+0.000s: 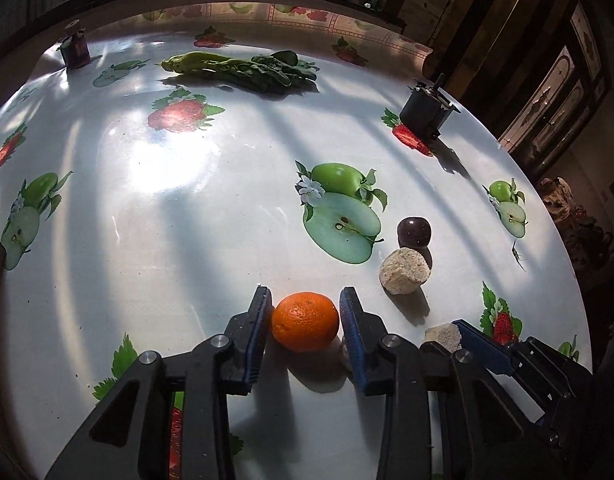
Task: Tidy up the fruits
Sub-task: 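Grasp a tangerine with the left tool while the right tool grasps a root piece, then carry the tangerine and root piece over the cardboard tray, then open the left tool to drop the tangerine while the right tool releases the root piece, then move both open tools from the tray toward the last two root pieces, then grasp a root piece with the right tool while the left tool grasps another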
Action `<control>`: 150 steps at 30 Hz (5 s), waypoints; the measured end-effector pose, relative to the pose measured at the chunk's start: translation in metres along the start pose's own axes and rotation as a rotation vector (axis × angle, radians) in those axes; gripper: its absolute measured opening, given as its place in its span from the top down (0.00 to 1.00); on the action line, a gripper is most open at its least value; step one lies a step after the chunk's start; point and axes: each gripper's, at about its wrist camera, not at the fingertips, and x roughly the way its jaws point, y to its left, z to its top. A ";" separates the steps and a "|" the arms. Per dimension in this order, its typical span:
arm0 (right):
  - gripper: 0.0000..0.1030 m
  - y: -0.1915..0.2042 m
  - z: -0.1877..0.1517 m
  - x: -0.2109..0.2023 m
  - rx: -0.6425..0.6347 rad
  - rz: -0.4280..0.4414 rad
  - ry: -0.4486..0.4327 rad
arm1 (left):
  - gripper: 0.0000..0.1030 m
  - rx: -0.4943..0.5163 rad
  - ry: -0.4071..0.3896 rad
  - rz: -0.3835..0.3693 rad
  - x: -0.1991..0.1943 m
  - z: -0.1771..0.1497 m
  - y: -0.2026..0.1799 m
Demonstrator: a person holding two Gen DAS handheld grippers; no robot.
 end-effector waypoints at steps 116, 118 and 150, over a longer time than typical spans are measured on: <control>0.45 0.099 -0.073 -0.098 0.221 0.151 -0.129 | 0.21 0.050 -0.333 0.511 -0.221 -0.145 0.059; 0.45 0.100 -0.072 -0.098 0.221 0.151 -0.127 | 0.21 0.045 -0.325 0.507 -0.219 -0.144 0.061; 0.56 -0.010 0.049 0.019 0.235 0.087 0.010 | 0.24 0.102 -0.081 0.126 -0.090 -0.068 0.008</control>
